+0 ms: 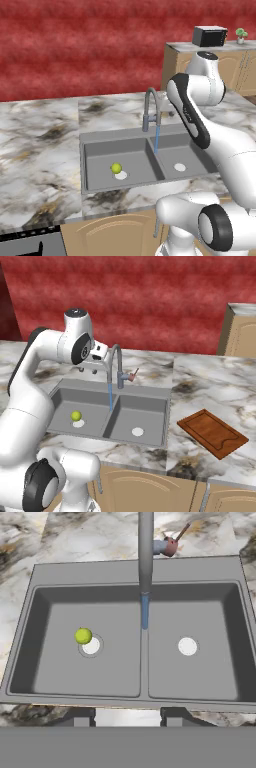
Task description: Pick the pear from the sink and place it on the cutting board to airdry. Then turn off the sink faucet.
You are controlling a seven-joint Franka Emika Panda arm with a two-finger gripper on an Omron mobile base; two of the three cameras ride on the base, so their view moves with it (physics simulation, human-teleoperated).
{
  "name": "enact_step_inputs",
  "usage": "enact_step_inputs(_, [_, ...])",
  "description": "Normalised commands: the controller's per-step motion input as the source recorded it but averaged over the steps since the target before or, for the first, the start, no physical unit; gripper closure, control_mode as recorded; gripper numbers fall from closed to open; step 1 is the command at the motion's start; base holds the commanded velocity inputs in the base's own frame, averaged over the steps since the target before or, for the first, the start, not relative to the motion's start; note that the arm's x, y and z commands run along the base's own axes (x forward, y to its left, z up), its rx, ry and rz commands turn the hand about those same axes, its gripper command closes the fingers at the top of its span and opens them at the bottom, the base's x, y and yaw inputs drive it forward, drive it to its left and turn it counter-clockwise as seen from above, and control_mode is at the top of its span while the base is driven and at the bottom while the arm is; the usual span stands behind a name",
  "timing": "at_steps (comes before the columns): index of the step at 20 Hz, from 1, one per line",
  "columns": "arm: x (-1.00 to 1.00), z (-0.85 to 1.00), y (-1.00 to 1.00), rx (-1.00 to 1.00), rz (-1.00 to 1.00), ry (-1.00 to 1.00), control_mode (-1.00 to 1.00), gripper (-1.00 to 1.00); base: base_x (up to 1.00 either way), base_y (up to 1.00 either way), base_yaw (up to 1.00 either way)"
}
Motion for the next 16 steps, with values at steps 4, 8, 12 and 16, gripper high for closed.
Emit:
enact_step_inputs(4, [-0.01,0.0,0.17,0.0,0.0,0.0,-1.0,-1.0,0.0,0.0,0.0])
enact_step_inputs(8, [-0.11,0.0,0.35,-0.08,0.0,-0.06,-1.0,-1.0,0.0,0.0,0.0])
enact_step_inputs(12, [-0.06,0.0,0.4,-0.03,0.03,-0.03,-1.0,-1.0,0.0,0.0,0.0])
enact_step_inputs(16, [0.0,-0.01,0.4,0.0,0.01,0.0,-1.0,-1.0,0.0,0.0,0.0])
